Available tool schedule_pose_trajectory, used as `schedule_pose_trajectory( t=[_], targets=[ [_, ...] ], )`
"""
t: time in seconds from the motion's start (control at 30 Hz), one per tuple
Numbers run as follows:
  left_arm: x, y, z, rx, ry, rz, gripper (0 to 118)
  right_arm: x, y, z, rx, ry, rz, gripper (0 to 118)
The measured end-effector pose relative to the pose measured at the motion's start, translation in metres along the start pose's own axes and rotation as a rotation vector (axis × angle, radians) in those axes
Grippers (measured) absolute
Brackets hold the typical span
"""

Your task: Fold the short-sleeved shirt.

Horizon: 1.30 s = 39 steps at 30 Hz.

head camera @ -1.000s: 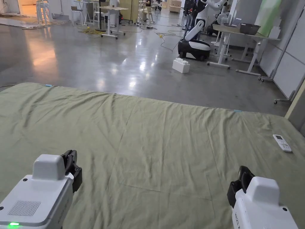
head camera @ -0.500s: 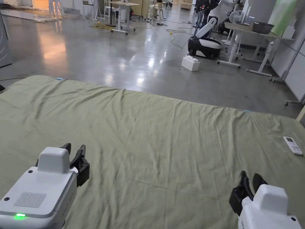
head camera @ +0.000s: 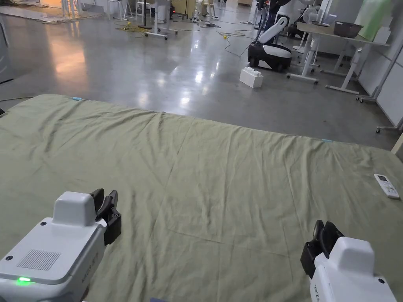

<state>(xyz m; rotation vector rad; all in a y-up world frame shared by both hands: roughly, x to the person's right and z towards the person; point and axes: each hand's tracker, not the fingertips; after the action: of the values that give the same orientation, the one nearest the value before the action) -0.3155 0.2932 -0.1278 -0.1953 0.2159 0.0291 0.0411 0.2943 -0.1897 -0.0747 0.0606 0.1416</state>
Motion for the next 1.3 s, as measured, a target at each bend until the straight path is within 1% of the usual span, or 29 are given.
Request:
schedule_pose_trajectory(
  t=[0.03, 0.07, 0.1, 0.17, 0.2, 0.23, 0.27, 0.3, 0.37, 0.4, 0.43, 0.47, 0.5, 0.53, 0.57, 0.6, 0.63, 0.67, 0.73, 0.77, 0.83, 0.87, 0.9, 1.0, 1.03, 1.07, 1.13, 1.23, 1.3],
  targets=[
    [0.0, -0.001, 0.002, -0.02, -0.016, 0.001, 19, 0.001, 0.0, 0.001, 0.0, 0.007, -0.004, 7],
    [-0.001, -0.003, 0.003, -0.031, -0.027, 0.0, 15, 0.0, -0.001, 0.001, -0.007, 0.003, -0.012, 5],
    [-0.002, -0.007, 0.006, -0.039, -0.036, -0.008, 11, 0.0, 0.001, 0.002, 0.026, -0.004, 0.02, 4],
    [-0.003, -0.014, 0.012, -0.07, -0.053, -0.032, 7, 0.0, -0.001, 0.002, -0.001, 0.004, -0.009, 1],
    [-0.004, -0.017, 0.014, -0.07, -0.052, -0.031, 7, 0.0, -0.001, 0.003, 0.005, 0.001, -0.007, 1],
    [-0.005, -0.021, 0.016, -0.079, -0.048, -0.032, 4, -0.002, 0.0, 0.004, 0.011, 0.006, 0.006, 0],
    [-0.006, -0.024, 0.017, -0.088, -0.053, -0.032, 0, -0.003, -0.003, 0.004, -0.031, 0.025, -0.023, 0],
    [-0.007, -0.027, 0.019, -0.087, -0.054, -0.031, 0, -0.005, -0.004, 0.007, -0.012, 0.022, -0.009, 0],
    [-0.009, -0.03, 0.021, -0.114, -0.052, -0.02, 0, -0.011, -0.002, 0.011, 0.005, 0.03, 0.057, 0],
    [-0.009, -0.031, 0.022, -0.146, -0.07, -0.011, 0, -0.013, -0.008, 0.012, -0.059, 0.059, -0.006, 0],
    [-0.01, -0.033, 0.023, -0.158, -0.07, -0.004, 0, -0.015, -0.008, 0.016, -0.028, 0.046, 0.021, 0],
    [-0.01, -0.035, 0.025, -0.183, -0.099, 0.007, 0, -0.017, -0.008, 0.018, -0.017, 0.053, 0.052, 0],
    [-0.011, -0.037, 0.026, -0.207, -0.129, 0.025, 0, -0.019, -0.014, 0.019, -0.068, 0.07, 0.015, 0],
    [-0.012, -0.039, 0.027, -0.248, -0.16, 0.043, 0, -0.02, -0.015, 0.022, -0.051, 0.072, 0.028, 0],
    [-0.012, -0.042, 0.027, -0.282, -0.17, 0.048, 0, -0.022, -0.019, 0.023, -0.071, 0.092, 0.02, 0],
    [-0.013, -0.045, 0.026, -0.339, -0.186, 0.058, 0, -0.024, -0.022, 0.026, -0.082, 0.091, 0.027, 0],
    [-0.015, -0.048, 0.025, -0.367, -0.203, 0.087, 0, -0.027, -0.023, 0.028, -0.081, 0.102, 0.045, 0],
    [-0.019, -0.052, 0.025, -0.392, -0.211, 0.114, 0, -0.029, -0.027, 0.029, -0.108, 0.125, 0.033, 0],
    [-0.027, -0.061, 0.025, -0.46, -0.274, 0.151, 0, -0.034, -0.032, 0.036, -0.125, 0.137, 0.049, 0],
    [-0.03, -0.066, 0.025, -0.471, -0.283, 0.166, 0, -0.037, -0.035, 0.039, -0.14, 0.162, 0.053, 0],
    [-0.035, -0.074, 0.027, -0.514, -0.287, 0.16, 0, -0.044, -0.045, 0.047, -0.198, 0.19, 0.039, 0],
    [-0.038, -0.077, 0.027, -0.54, -0.302, 0.181, 0, -0.049, -0.049, 0.051, -0.215, 0.209, 0.057, 0],
    [-0.041, -0.08, 0.028, -0.542, -0.293, 0.201, 0, -0.054, -0.056, 0.055, -0.239, 0.234, 0.055, 0],
    [-0.044, -0.086, 0.032, -0.562, -0.29, 0.219, 0, -0.073, -0.083, 0.061, -0.368, 0.299, 0.062, 0],
    [-0.043, -0.088, 0.033, -0.565, -0.287, 0.218, 0, -0.079, -0.095, 0.061, -0.42, 0.314, 0.048, 0],
    [-0.042, -0.088, 0.034, -0.571, -0.283, 0.217, 0, -0.086, -0.106, 0.06, -0.455, 0.336, 0.056, 0],
    [-0.04, -0.091, 0.035, -0.584, -0.279, 0.221, 0, -0.098, -0.132, 0.055, -0.549, 0.343, 0.092, 0],
    [-0.039, -0.096, 0.035, -0.608, -0.314, 0.264, 0, -0.106, -0.166, 0.049, -0.645, 0.329, 0.084, 0],
    [-0.04, -0.099, 0.034, -0.624, -0.346, 0.31, 0, -0.106, -0.174, 0.051, -0.614, 0.317, 0.072, 0]
  ],
)
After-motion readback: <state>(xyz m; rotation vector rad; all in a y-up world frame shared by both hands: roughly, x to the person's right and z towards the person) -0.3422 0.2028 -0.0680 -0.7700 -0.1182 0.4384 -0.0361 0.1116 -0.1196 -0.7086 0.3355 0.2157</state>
